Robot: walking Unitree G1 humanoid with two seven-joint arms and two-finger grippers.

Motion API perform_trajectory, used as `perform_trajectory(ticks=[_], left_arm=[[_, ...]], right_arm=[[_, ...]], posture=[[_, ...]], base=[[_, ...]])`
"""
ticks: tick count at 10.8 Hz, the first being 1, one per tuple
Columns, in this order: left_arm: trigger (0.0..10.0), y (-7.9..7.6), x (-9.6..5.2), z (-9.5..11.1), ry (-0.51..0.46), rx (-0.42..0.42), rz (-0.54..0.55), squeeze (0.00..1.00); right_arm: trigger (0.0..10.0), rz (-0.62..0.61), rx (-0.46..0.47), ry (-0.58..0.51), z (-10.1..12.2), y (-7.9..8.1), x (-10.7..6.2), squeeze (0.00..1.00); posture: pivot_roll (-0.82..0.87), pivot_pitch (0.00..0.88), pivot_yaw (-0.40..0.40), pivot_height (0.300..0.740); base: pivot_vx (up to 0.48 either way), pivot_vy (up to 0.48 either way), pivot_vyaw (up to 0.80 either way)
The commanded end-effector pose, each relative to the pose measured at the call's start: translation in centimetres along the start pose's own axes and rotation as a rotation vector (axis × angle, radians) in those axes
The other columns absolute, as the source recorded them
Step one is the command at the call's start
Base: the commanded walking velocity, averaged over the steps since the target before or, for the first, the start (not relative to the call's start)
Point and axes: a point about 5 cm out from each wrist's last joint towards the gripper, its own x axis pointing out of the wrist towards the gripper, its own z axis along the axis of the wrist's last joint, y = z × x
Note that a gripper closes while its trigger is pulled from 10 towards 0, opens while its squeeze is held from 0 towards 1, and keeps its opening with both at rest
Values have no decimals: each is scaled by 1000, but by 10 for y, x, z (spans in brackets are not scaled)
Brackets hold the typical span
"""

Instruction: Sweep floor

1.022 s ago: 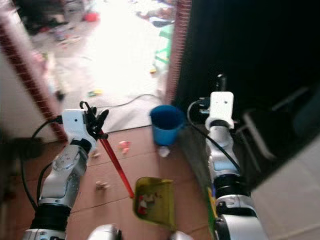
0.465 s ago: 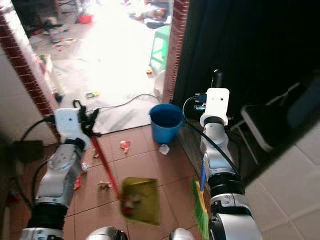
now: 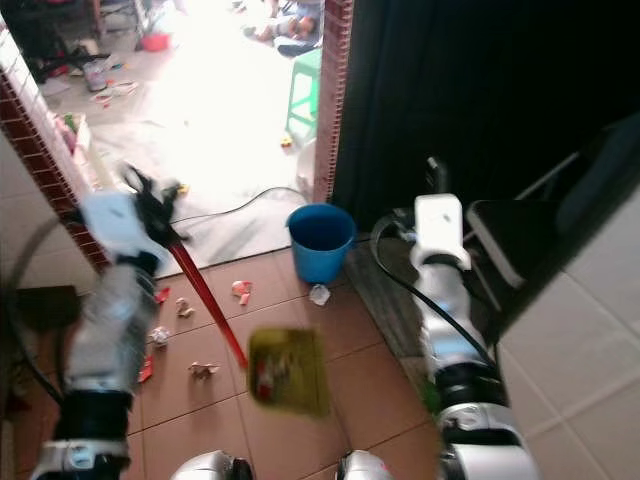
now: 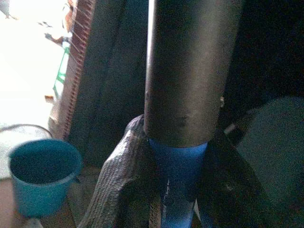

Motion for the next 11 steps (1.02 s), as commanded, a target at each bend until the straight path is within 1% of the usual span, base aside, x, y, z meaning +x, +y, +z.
perform_trajectory(ticks=[1, 3, 4, 5, 7, 8, 9, 11], left_arm=[[10000, -7, 10, 37, -142, -77, -9, 0], [10000, 2, 21, 67, -233, -173, 53, 0], [10000, 6, 24, 75, -261, -184, 72, 0], [10000, 12, 28, 82, -285, -201, 98, 0], [10000, 14, 29, 85, -292, -207, 100, 0], [10000, 14, 30, 87, -299, -232, 100, 0], [10000, 13, 32, 92, -313, -254, 101, 0], [10000, 14, 36, 101, -343, -258, 108, 0]], right_arm=[[10000, -6, -58, -9, -2, -4, 0, 0], [10000, 14, -71, -12, -5, 0, -1, 0], [10000, 26, -71, -15, -6, 3, -2, 0], [10000, 40, -66, -19, -5, 5, -2, 0], [10000, 54, -78, -43, -2, 7, -2, 0], [10000, 58, -80, -48, -1, 8, -2, 0], [10000, 62, -81, -50, -1, 8, -2, 0], [10000, 73, -79, -56, 0, 12, -1, 0]], posture=[[12, 0, -24, 740], [12, 0, -24, 740], [12, 0, -24, 740], [12, 0, -24, 740], [10, 0, -27, 740], [9, 0, -27, 740], [10, 0, -30, 740], [11, 0, -32, 740]], base=[[0, 0, 0], [0, 0, 0], [0, 0, 0], [480, 0, 0], [472, 0, 0], [472, 0, 0], [472, 0, 0], [472, 0, 0]])
